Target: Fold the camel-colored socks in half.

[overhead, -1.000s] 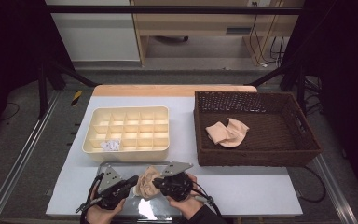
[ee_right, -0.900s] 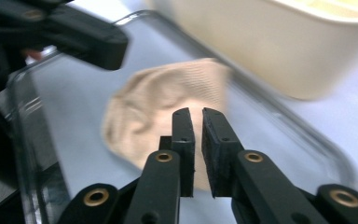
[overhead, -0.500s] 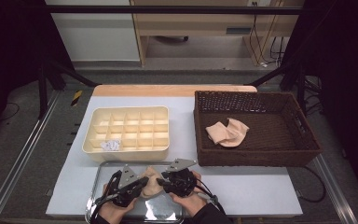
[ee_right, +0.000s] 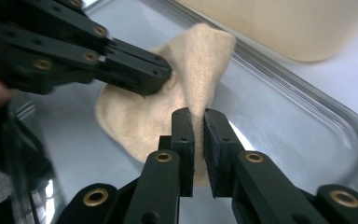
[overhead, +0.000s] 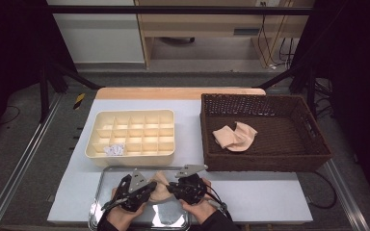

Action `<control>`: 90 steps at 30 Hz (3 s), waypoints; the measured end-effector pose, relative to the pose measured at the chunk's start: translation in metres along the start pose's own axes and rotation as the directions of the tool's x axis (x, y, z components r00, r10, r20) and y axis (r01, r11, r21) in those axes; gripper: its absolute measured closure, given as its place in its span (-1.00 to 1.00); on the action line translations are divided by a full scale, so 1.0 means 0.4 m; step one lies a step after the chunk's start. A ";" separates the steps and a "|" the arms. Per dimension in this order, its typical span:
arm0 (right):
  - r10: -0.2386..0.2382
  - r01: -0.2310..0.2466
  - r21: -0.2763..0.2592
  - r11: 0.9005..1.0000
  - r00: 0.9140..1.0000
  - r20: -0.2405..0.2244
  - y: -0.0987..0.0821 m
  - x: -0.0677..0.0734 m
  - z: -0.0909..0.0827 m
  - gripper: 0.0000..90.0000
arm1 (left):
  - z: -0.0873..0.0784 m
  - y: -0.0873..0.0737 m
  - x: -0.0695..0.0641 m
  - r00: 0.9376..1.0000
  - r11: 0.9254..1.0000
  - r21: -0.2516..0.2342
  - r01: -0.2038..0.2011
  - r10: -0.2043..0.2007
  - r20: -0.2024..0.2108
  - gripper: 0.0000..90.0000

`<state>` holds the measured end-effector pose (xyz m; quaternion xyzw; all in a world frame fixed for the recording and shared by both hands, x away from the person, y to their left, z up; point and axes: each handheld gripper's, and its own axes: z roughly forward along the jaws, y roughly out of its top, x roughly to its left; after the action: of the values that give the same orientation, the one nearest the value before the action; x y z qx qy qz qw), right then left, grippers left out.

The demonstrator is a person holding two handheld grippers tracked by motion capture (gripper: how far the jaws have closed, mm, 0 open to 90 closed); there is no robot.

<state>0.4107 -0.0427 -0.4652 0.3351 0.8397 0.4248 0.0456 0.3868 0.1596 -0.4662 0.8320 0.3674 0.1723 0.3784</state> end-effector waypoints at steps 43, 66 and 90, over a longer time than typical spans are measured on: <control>-0.013 0.012 -0.079 0.997 1.000 -0.007 -0.010 0.006 -0.065 0.93 | 0.017 0.003 -0.023 0.996 0.997 -0.009 0.075 -0.074 0.055 0.98; -0.076 0.074 -0.074 0.995 0.997 -0.025 0.012 0.047 -0.045 0.92 | -0.049 -0.064 0.027 0.995 0.994 -0.010 0.105 -0.104 0.007 0.99; -0.143 0.144 0.004 0.990 0.984 -0.108 0.020 0.093 0.051 0.88 | -0.127 -0.021 0.074 0.993 0.979 -0.171 0.114 -0.111 0.028 0.94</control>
<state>0.3934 -0.0030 -0.4647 0.2506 0.8653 0.4330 0.0291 0.3739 0.2107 -0.4391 0.7754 0.3943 0.1743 0.4614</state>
